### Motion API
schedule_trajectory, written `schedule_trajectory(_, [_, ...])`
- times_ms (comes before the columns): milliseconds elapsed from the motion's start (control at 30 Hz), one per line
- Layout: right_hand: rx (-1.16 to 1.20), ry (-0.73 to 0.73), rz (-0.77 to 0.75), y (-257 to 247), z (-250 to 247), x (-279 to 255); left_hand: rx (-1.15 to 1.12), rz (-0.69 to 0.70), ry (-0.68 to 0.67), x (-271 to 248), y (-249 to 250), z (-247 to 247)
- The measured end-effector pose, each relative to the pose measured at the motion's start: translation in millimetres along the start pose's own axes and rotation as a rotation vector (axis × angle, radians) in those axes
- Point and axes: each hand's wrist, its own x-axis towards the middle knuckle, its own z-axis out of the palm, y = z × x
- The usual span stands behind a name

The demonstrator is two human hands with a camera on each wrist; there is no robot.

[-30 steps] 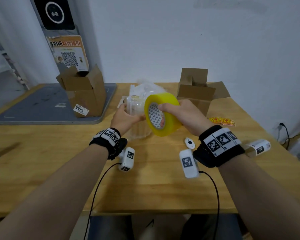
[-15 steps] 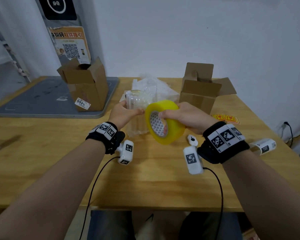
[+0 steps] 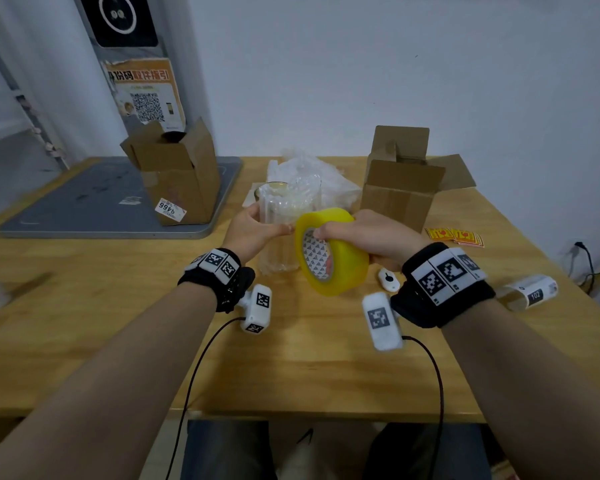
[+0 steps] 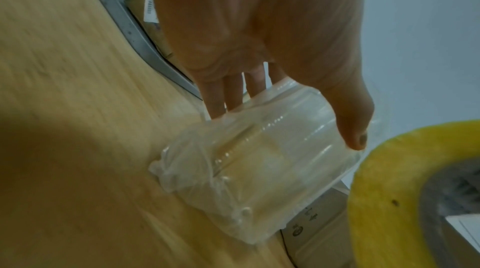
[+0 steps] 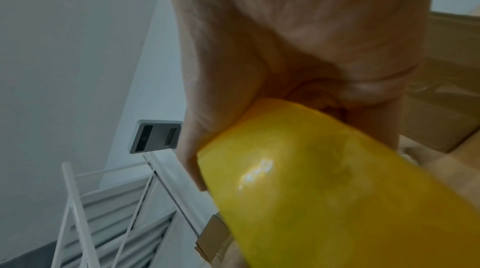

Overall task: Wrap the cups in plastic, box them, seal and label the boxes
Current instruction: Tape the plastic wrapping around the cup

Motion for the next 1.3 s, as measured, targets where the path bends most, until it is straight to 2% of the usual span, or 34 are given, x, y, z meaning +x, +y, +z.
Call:
schedule_trajectory(400, [-0.141, 0.002, 0.018, -5.6, 0.9, 4.1, -0.039, -0.032, 0.035, 1.7, -0.7, -2.5])
schedule_trajectory(467, [-0.119, -0.058, 0.004, -1.6, 3.9, 2.7, -0.068, -0.055, 0.04, 3.0, -1.6, -4.3])
schedule_trajectory(600, [-0.014, -0.281, -0.062, 12.7, 19.8, 2.1, -0.127, -0.08, 0.019, 1.5, -6.2, -11.5])
schedule_trajectory(767, [0.089, -0.403, -0.089, 15.8, 17.6, 3.0, -0.219, -0.087, -0.011, -3.1, -8.9, -16.8])
schedule_trajectory(900, [0.048, -0.337, 0.045, 14.6, 8.6, -0.6, -0.257, -0.066, -0.086, -0.1, -0.4, -11.7])
schedule_trajectory(1000, [-0.301, -0.283, 0.169, 9.9, -10.6, 0.0, -0.216, -0.039, -0.152, 6.6, 8.8, -3.9])
schedule_trajectory(1067, [-0.436, -0.152, 0.194, 4.8, -28.1, 0.7, -0.171, -0.026, -0.186, 12.8, 13.9, 2.6])
schedule_trajectory(1133, [-0.387, 0.06, 0.111, 1.5, -44.4, 5.2, -0.167, -0.031, -0.232, 17.2, 18.0, 9.0])
schedule_trajectory(1200, [-0.276, 0.224, -0.064, 0.3, -55.5, 11.7, -0.204, -0.055, -0.28, 21.4, 18.8, 15.0])
schedule_trajectory(1233, [-0.261, 0.235, -0.15, -0.4, -59.9, 16.9, -0.226, -0.063, -0.304, 22.3, 20.4, 18.4])
schedule_trajectory(1300, [-0.325, 0.127, -0.232, -6.7, -64.4, 24.0, -0.242, -0.059, -0.351, 25.5, 22.3, 25.5])
